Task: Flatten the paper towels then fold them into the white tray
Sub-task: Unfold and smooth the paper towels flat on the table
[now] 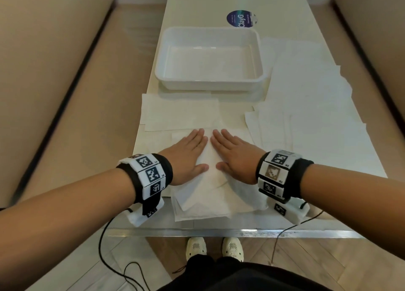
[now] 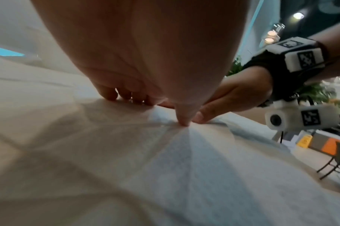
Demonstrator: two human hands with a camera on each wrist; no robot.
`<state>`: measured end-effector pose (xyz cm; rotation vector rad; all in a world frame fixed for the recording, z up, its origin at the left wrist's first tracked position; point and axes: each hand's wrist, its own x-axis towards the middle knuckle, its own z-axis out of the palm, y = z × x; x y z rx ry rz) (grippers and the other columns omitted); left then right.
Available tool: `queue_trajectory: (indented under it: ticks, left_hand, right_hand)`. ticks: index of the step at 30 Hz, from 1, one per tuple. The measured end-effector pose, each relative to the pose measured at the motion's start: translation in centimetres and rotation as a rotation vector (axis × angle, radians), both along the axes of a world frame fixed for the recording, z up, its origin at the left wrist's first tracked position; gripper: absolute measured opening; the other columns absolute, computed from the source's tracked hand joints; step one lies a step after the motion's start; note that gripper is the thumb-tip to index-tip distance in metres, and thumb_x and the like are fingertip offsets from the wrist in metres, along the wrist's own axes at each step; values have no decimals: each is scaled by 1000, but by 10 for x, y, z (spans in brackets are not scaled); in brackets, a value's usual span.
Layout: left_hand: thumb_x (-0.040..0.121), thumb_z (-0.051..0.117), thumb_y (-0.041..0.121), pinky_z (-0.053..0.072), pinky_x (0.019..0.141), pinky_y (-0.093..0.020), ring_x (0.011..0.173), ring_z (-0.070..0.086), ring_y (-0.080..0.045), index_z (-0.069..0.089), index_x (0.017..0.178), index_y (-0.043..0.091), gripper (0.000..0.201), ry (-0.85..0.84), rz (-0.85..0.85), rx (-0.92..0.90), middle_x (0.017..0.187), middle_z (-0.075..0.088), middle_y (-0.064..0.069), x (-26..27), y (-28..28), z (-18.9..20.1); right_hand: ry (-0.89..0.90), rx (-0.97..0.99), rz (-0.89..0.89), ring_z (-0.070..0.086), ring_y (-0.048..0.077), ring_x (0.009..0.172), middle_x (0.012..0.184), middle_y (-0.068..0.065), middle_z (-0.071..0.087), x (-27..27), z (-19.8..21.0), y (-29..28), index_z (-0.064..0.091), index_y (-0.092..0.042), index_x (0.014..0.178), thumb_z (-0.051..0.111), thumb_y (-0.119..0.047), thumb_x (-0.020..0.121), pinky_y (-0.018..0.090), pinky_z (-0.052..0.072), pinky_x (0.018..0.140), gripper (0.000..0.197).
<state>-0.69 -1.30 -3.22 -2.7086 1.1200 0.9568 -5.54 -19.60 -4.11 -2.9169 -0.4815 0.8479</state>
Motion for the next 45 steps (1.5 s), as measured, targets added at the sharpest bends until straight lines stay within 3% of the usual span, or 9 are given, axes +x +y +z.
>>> queue_trajectory:
  ticks: [10, 15, 20, 27, 30, 33, 36, 42, 45]
  left_hand:
    - [100, 26, 50, -12, 112, -22, 142, -27, -11, -18, 150, 14, 75, 32, -5, 24, 155, -30, -2, 6, 41, -1]
    - [98, 35, 52, -3, 117, -27, 146, -18, -13, -11, 152, 16, 79, 39, -7, 13, 158, -24, -4, 12, 39, 4]
    - [94, 42, 58, 1, 119, -31, 147, -14, -15, -4, 154, 23, 83, 44, 1, -9, 159, -20, -3, 13, 36, 8]
    - [93, 42, 59, 6, 119, -32, 149, -5, -17, 5, 154, 24, 79, -56, -60, -68, 161, -11, -2, 3, 22, 17]
    - [100, 42, 37, 30, 113, -38, 143, 28, -21, 20, 152, 23, 58, -73, -41, -70, 158, 23, -2, 3, 11, 19]
    - [100, 33, 14, 46, 96, -40, 117, 55, -28, 35, 146, 25, 47, -146, -33, -90, 135, 55, -7, 8, 11, 25]
    - [102, 32, 19, 45, 98, -36, 118, 56, -27, 43, 142, 30, 44, -121, 52, -179, 133, 59, -5, 14, 21, 33]
    - [102, 37, 27, 42, 99, -29, 124, 53, -21, 47, 140, 31, 39, -102, 100, -215, 137, 56, 1, 24, 41, 40]
    - [100, 43, 28, 47, 91, -32, 112, 59, -20, 60, 127, 26, 32, -135, 98, -194, 121, 66, 3, 26, 51, 42]
  right_hand:
    - [76, -33, -34, -17, 17, 145, 156, 4, -24, -16, 10, -34, -15, -12, 150, 34, -50, 98, 32, 6, 119, 80]
    - [-120, 63, 72, 31, 18, 136, 150, -3, 29, -16, 19, -29, 36, -19, 141, 50, -41, 94, 35, 42, 102, 53]
    - [-176, 46, 130, 52, 20, 111, 125, -1, 53, -15, 20, -25, 56, -17, 115, 44, -27, 95, 36, 50, 81, 26]
    - [-240, 173, 23, 55, 20, 87, 96, -2, 59, -12, 30, -21, 58, -14, 98, 46, -25, 92, 34, 48, 72, 17]
    - [-294, 277, -24, 58, 22, 78, 94, -2, 60, -8, 37, -21, 54, -16, 94, 47, -25, 91, 36, 49, 69, 12]
    - [-303, 296, -53, 61, 24, 78, 99, -4, 63, -4, 44, -23, 49, -19, 98, 46, -31, 92, 38, 50, 71, 14]
    - [-231, 236, -53, 59, 20, 82, 103, -16, 56, -1, 49, -25, 45, -23, 114, 51, -40, 92, 33, 48, 75, 28]
    - [-265, 237, -61, 59, 23, 77, 91, -2, 67, 4, 44, -25, 51, -19, 103, 46, -29, 98, 36, 48, 72, 12]
    - [-305, 292, -85, 60, 23, 75, 86, -2, 67, 6, 47, -27, 54, -19, 100, 48, -28, 97, 38, 49, 71, 12]
